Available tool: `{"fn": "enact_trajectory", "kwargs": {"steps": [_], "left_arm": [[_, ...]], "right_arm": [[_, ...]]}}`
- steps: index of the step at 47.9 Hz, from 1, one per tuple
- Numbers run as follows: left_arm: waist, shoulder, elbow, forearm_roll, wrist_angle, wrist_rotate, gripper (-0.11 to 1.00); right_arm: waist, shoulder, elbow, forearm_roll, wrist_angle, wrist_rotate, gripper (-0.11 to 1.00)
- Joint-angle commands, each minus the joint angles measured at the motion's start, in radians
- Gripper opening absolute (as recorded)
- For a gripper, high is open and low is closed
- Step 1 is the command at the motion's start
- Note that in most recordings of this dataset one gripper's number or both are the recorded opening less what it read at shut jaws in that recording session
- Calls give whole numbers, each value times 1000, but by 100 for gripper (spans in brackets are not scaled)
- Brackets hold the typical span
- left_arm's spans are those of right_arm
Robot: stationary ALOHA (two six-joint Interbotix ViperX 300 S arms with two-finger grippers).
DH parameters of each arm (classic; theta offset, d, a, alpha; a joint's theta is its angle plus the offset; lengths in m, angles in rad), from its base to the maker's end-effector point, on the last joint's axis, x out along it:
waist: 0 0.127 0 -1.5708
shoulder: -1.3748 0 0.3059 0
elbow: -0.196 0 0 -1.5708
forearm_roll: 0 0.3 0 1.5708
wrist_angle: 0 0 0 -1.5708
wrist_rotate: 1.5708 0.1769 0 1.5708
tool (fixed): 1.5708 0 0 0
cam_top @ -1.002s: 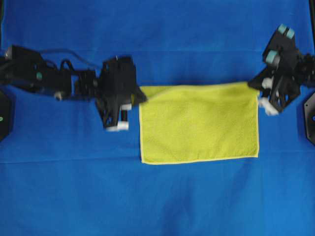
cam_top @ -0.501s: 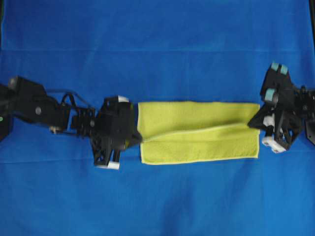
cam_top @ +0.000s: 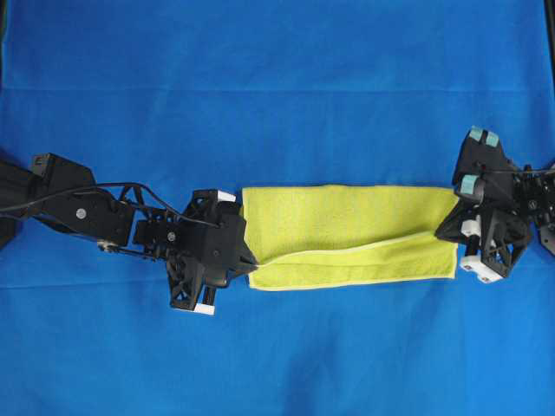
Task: Fold the yellow towel.
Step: 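Release the corners and lift both grippers away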
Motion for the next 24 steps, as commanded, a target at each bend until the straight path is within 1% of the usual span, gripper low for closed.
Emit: {"fn": "enact_trajectory", "kwargs": {"steps": [1, 2, 3, 5, 7, 10, 12, 13, 14, 16, 18, 20, 24], "left_arm": [[-9, -15, -11, -2, -25, -2, 3], [-11, -17, -9, -2, -28, -2, 3], [-14, -17, -9, -2, -32, -2, 5], [-15, -17, -9, -2, -38, -2, 11], [-17, -17, -9, -3, -44, -5, 21], [-20, -18, -9, -3, -51, -14, 40], [-25, -20, -8, -3, -49, -17, 53], [-28, -21, -8, -3, -49, -17, 59], [-29, -23, -6, -3, -49, -17, 65], [-32, -25, -5, -3, -49, -18, 76], [-34, -28, -2, -3, -46, -20, 83], [-34, -34, 2, -3, -46, -21, 84], [-35, -52, 9, -3, -43, -20, 79]], "right_arm": [[23, -3, -12, 8, -11, 6, 4], [28, -3, -12, 14, -8, 9, 5], [32, -3, -12, 17, -8, 12, 9], [41, -3, -11, 23, -3, 21, 21], [49, -5, -11, 25, 3, 31, 34], [60, -6, -9, 23, 9, 38, 52], [66, -9, -9, 23, 12, 41, 62], [67, -11, -8, 23, 12, 43, 64], [69, -14, -8, 23, 12, 44, 65], [69, -18, -6, 23, 12, 44, 61], [69, -25, -6, 23, 12, 44, 56], [69, -31, -5, 21, 12, 44, 54], [69, -57, -5, 17, 25, 43, 55]]}}
